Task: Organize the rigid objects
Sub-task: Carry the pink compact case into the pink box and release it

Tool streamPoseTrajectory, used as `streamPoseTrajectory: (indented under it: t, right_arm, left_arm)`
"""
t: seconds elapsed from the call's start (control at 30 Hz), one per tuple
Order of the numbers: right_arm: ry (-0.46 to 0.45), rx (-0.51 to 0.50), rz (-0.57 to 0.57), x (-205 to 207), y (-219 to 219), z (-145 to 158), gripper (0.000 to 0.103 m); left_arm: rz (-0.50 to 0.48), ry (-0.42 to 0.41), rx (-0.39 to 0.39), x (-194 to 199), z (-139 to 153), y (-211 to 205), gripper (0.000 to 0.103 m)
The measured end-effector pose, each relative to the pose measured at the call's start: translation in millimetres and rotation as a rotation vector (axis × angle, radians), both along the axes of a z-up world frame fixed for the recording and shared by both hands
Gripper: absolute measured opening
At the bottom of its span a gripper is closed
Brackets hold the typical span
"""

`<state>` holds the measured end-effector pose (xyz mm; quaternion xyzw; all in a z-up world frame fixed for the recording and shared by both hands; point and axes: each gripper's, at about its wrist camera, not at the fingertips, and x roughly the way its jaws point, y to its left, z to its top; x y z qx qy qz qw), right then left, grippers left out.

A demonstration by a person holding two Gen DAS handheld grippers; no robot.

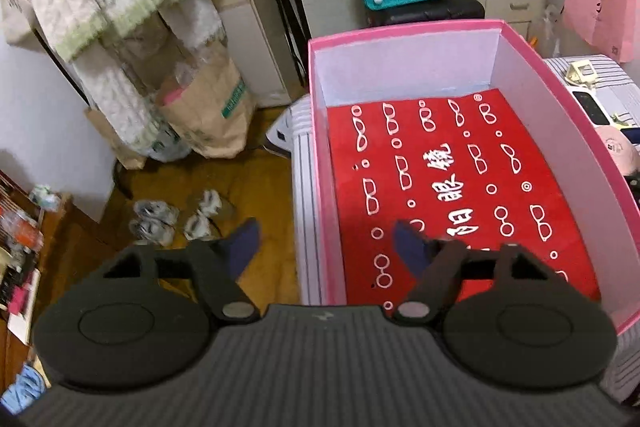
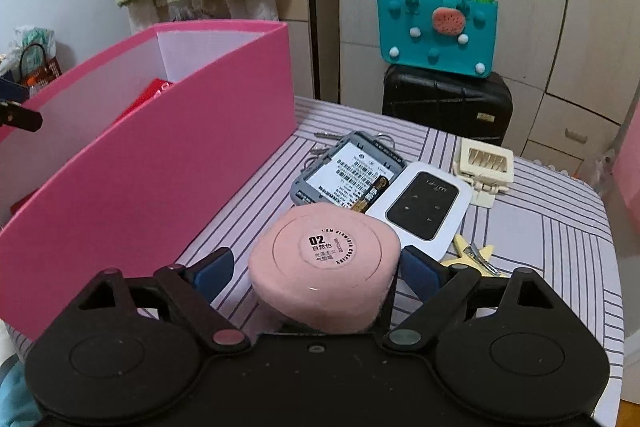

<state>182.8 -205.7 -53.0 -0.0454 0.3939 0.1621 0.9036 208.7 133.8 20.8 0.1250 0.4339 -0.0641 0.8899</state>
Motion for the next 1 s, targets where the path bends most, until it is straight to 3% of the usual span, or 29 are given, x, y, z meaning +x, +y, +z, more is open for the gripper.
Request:
streamPoseTrajectory:
  t: [0.07, 0.27, 0.37, 0.43, 0.7, 1.0]
  right_arm:
    - [0.01, -0.004, -0.006, 4, 0, -1, 0.093]
    - [0.012, -0.047, -0.002, 13, 4, -5, 0.093]
    - [-0.007, -0.078, 0.02, 13, 9, -5, 0.085]
    - [-0.012, -0.089, 0.029, 11, 11, -4, 0.085]
    - [-0.03, -0.015, 0.015, 7, 7, 9, 0.085]
    - [-0.089, 0.08, 0.017, -4, 0, 56, 0.085]
  left_arm:
    - [0.003, 0.02, -0.004, 5, -3, 1, 0.055]
    - [0.013, 0.005, 0.012, 10, -10, 5, 0.052]
    - [0.022, 0.019, 0.005, 13, -15, 10, 0.03]
    - [0.024, 0.051, -0.027, 16, -18, 14, 0.022]
    - [-0.018, 0.083, -0.083, 16, -19, 15, 0.006]
    - [-0.007, 0.086, -0.131, 16, -10, 20, 0.005]
